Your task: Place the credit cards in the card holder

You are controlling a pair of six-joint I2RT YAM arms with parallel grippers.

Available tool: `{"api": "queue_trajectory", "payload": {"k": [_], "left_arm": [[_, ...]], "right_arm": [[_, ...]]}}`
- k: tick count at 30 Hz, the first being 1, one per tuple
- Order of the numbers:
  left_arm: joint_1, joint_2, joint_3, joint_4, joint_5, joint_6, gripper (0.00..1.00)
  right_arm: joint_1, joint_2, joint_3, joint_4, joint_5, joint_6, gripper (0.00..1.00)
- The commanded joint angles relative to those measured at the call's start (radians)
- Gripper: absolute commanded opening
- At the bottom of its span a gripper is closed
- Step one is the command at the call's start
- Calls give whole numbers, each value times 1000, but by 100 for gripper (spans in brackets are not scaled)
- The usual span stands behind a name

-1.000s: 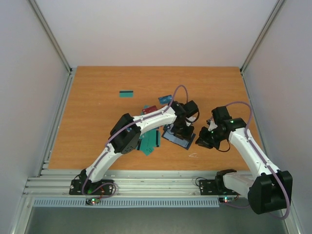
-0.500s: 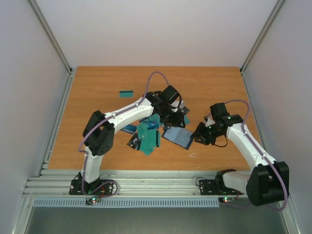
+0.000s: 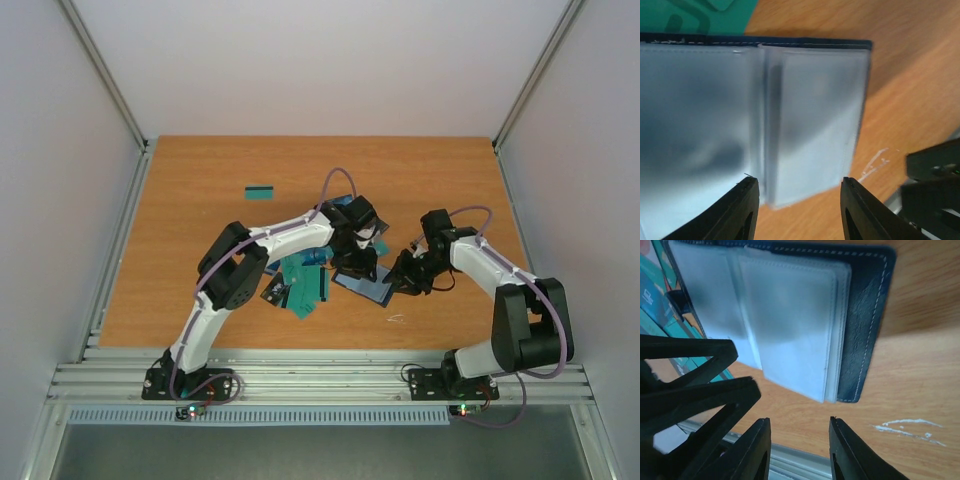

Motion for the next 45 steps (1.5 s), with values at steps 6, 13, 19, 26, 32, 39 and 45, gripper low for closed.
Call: {"api": "queue_trajectory", "payload": {"k": [6,13,19,26,32,39,45], "left_arm": [[-32,100,85,-49,12,6,46],[-86,123,117,-78,33,-16,46],[-110,111,131,-51,95,-40,46],[-107,-17,58,87,191,-101,46],[-84,-199,-52,8,28,-93,46],[43,-357,-244,-171,-325,-27,51],[79,-329,-223,-260,-563,-19,75]], "right_arm": [[-65,32,-2,21,-54,-56,36],[-85,7,-21,17,-63,-64,37],[-101,11,-17,16,-67,-69,37],[-107,-34,-10,0,-75,-69,38],[-100,-142,-59,27,-124,-35,41],[-30,-255,-77,9,-102,14,43],[62,-285,-80,6,-51,63,46]]}}
